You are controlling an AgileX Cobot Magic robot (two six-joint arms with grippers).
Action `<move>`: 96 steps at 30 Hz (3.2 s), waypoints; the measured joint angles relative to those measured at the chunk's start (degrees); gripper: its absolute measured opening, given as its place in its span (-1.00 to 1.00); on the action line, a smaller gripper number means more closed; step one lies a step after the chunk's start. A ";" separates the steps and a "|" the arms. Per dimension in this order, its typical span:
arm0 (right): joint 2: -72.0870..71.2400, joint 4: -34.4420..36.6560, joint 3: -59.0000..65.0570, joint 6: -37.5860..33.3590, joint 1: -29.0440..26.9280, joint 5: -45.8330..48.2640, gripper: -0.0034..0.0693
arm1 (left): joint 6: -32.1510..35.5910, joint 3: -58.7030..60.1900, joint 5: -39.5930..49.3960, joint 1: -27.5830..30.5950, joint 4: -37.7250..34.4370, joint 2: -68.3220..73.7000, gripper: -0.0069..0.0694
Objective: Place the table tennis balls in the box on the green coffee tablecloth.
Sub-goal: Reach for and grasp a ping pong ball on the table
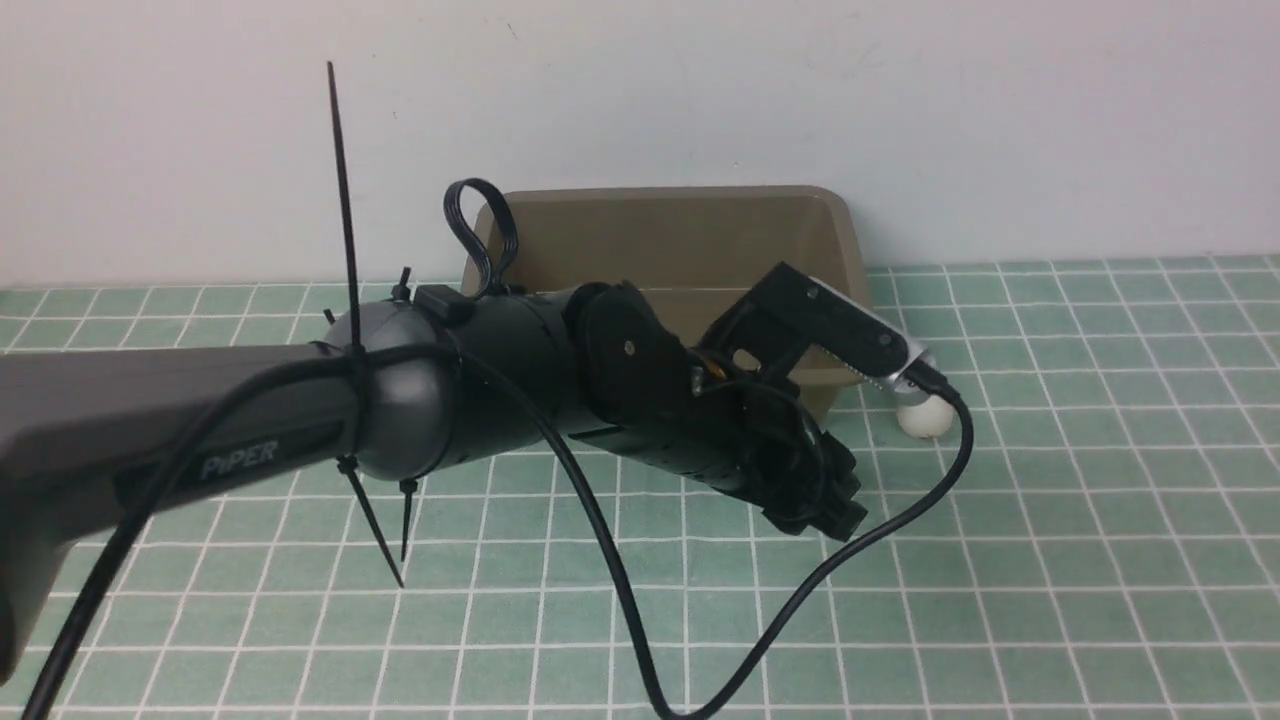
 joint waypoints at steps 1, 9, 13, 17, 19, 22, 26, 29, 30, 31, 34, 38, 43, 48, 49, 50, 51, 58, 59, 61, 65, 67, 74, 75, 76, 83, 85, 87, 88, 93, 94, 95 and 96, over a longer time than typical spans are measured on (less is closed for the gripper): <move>0.00 0.00 0.00 -0.07 0.00 0.00 -0.29 | 0.07 0.00 0.48 0.00 0.55 -0.51 0.30; 0.00 0.00 0.00 -4.09 0.00 0.00 -0.29 | -1.65 0.00 9.06 0.19 11.21 -10.57 0.30; 0.13 0.00 0.00 -4.54 0.00 0.00 -0.29 | -8.29 0.00 13.23 2.86 18.92 -19.41 0.30; 2.50 0.00 0.00 -4.88 0.00 -0.06 -0.29 | -16.00 0.00 18.19 7.07 26.99 -27.77 0.30; 6.25 1.09 0.00 -6.72 0.00 -0.92 -0.29 | -18.16 0.00 19.99 8.65 29.71 -30.44 0.30; 12.71 4.09 0.00 -10.85 0.00 -3.36 -0.29 | -20.48 0.00 22.55 10.21 32.18 -34.54 0.30; 22.38 9.46 -1.59 -16.79 0.00 -6.60 -0.28 | -21.11 0.00 24.08 10.68 32.57 -37.29 0.30; 36.52 14.03 -8.19 -21.82 0.00 -7.73 -0.25 | -21.18 0.00 25.63 10.68 32.16 -37.48 0.30; 39.87 14.63 -10.07 -22.68 0.00 -7.73 -0.24 | -21.26 0.00 26.22 10.68 32.08 -37.48 0.30; 45.67 15.08 -13.61 -23.94 0.00 -7.73 -0.22 | -21.65 0.00 27.33 10.68 32.08 -37.48 0.30; 58.64 15.25 -21.55 -25.14 0.00 -7.79 -0.11 | -22.62 0.00 28.88 10.68 32.03 -37.48 0.30; 75.01 15.31 -32.08 -25.48 0.00 -8.13 0.10 | -22.74 0.00 29.73 10.68 32.03 -37.48 0.30; 93.44 15.64 -44.69 -25.78 0.09 -6.07 0.27 | -22.78 0.00 29.97 10.68 32.03 -37.48 0.30; 102.91 17.81 -53.39 -28.28 1.24 -4.46 0.28 | -22.86 0.00 30.01 10.68 32.03 -37.48 0.30; 103.39 17.84 -54.11 -28.43 1.42 -4.46 0.28 | -23.02 0.00 30.01 10.68 32.03 -37.48 0.30; 104.00 18.04 -54.77 -28.55 1.66 -4.46 0.28 | -23.15 0.00 30.01 10.68 32.03 -37.48 0.30; 104.53 18.04 -55.22 -28.69 1.90 -4.46 0.28 | -23.27 0.00 30.01 10.68 32.03 -37.48 0.30; 104.98 18.04 -55.45 -29.64 2.49 -4.46 0.28 | -24.08 0.00 30.08 10.68 32.02 -37.48 0.30; 105.30 18.04 -55.45 -29.71 2.49 -4.46 0.28 | -24.18 0.00 30.14 10.68 32.02 -37.48 0.30; 106.01 18.04 -55.45 -29.72 2.49 -4.56 0.28 | -24.23 0.00 30.16 10.68 32.02 -37.48 0.30; 107.25 18.07 -55.45 -29.72 2.49 -4.33 0.28 | -25.39 0.00 30.16 10.68 32.02 -37.48 0.30; 108.30 18.18 -55.45 -29.72 2.49 -3.74 0.28 | -25.57 0.00 30.16 10.68 32.02 -37.48 0.30; 110.80 18.23 -55.45 -29.72 2.49 -3.36 0.28 | -25.61 0.00 30.24 10.68 32.02 -37.48 0.30; 111.17 18.23 -55.45 -29.78 2.49 -3.36 0.28 | -25.61 0.00 30.24 10.68 32.02 -37.48 0.30; 111.37 18.23 -55.45 -29.78 2.49 -3.42 0.28 | -25.61 0.00 30.24 10.68 32.02 -37.48 0.30; 112.31 18.23 -55.45 -28.88 2.49 -4.22 0.08 | -25.61 0.00 30.35 10.68 32.02 -37.48 0.30; 111.58 17.97 -55.45 -28.68 2.49 -4.74 0.09 | -25.61 0.00 31.04 10.68 32.02 -37.48 0.30; 108.88 17.30 -56.09 -28.63 2.49 -5.20 0.09 | -25.61 0.00 31.28 10.68 32.02 -37.48 0.30; 107.86 17.17 -56.57 -28.63 2.49 -5.15 0.09 | -25.61 0.00 31.28 10.68 32.02 -37.48 0.30; 102.52 22.85 -61.17 -29.85 2.99 -3.89 0.09 | -25.61 0.00 31.32 10.68 32.02 -37.48 0.30; 102.47 25.64 -62.05 -31.56 3.39 -2.79 0.09 | -25.61 0.00 31.32 10.68 32.02 -37.48 0.30; 102.61 27.64 -62.36 -32.54 3.72 -2.26 0.09 | -25.61 0.00 31.32 10.68 32.02 -37.48 0.30; 103.15 31.91 -62.85 -36.35 4.46 -0.15 0.09 | -25.61 0.00 31.32 10.68 32.02 -37.48 0.30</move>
